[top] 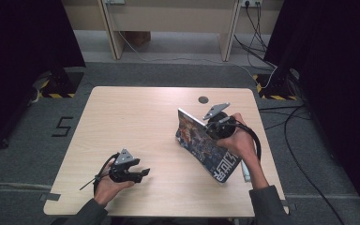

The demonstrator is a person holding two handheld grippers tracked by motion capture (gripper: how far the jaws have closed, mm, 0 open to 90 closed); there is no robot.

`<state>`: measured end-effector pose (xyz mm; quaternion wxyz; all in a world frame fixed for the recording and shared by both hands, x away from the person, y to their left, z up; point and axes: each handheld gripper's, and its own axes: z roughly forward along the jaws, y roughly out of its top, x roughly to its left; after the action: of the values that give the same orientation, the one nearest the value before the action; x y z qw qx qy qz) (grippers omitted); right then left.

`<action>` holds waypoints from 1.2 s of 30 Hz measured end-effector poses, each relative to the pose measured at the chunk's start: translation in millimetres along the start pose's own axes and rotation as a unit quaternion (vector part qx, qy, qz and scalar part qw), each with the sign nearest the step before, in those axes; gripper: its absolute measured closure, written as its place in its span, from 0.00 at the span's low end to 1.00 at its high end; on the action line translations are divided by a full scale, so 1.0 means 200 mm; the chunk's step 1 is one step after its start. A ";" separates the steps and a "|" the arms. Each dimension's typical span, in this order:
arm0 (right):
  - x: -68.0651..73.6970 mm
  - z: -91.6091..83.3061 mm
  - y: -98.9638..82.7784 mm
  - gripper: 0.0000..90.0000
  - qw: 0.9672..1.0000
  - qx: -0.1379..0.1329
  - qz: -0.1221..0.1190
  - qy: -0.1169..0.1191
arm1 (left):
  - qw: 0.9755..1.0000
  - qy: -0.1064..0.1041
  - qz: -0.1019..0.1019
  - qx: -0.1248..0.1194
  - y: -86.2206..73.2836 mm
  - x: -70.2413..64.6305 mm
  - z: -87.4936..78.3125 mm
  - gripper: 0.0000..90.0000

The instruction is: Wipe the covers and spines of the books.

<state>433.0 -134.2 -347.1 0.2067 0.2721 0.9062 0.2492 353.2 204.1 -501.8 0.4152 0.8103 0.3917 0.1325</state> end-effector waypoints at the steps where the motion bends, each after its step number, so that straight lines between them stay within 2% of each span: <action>1: -0.01 0.00 0.01 0.92 1.000 0.003 -0.003 -0.007 | 1.000 0.000 0.000 -0.001 0.00 0.00 0.00 0.42; 3: 0.00 0.01 0.03 0.92 1.000 0.012 -0.011 -0.024 | 1.000 -0.001 0.001 0.000 0.00 0.00 0.00 0.43; 5: 0.04 0.02 0.05 0.92 0.999 0.016 -0.027 -0.033 | 1.000 0.000 0.000 0.000 0.00 0.00 0.01 0.43; 7: 0.10 0.01 0.07 0.92 0.999 0.015 -0.045 -0.026 | 1.000 0.002 0.000 0.002 0.00 0.00 0.01 0.43; 8: 0.13 0.00 0.07 0.92 0.999 0.015 -0.043 -0.019 | 1.000 0.002 0.000 0.002 0.00 0.00 0.01 0.43; 13: 0.26 -0.01 0.09 0.92 0.997 0.017 -0.070 0.014 | 1.000 0.005 -0.003 0.000 0.00 0.01 0.01 0.43; 15: 0.29 0.00 0.09 0.92 0.998 0.017 -0.062 0.025 | 1.000 0.007 -0.003 0.001 0.00 0.01 0.01 0.43; 19: 0.32 0.01 0.07 0.92 0.997 0.013 -0.065 0.041 | 1.000 0.006 -0.006 -0.001 0.00 0.02 0.01 0.43; 21: 0.34 0.02 0.05 0.92 0.996 0.006 -0.057 0.065 | 1.000 0.010 -0.008 0.002 0.00 0.02 0.01 0.43; 22: 0.36 0.03 0.04 0.92 0.995 0.008 -0.062 0.073 | 1.000 0.009 -0.010 0.000 0.00 0.03 0.01 0.43; 26: 0.44 0.09 0.02 0.92 0.993 0.022 -0.082 0.084 | 1.000 0.011 -0.015 0.001 0.00 0.04 0.00 0.43; 29: 0.49 0.13 -0.02 0.92 0.991 0.030 -0.081 0.098 | 1.000 0.012 -0.015 0.004 0.00 0.05 0.00 0.43; 36: 0.56 0.20 -0.09 0.92 0.990 0.035 -0.081 0.111 | 1.000 0.018 -0.019 0.009 -0.01 0.07 0.00 0.43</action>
<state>360.2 -67.9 -415.6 0.1144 0.1750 0.9508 0.2286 360.9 215.4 -503.9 0.4033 0.8039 0.4155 0.1361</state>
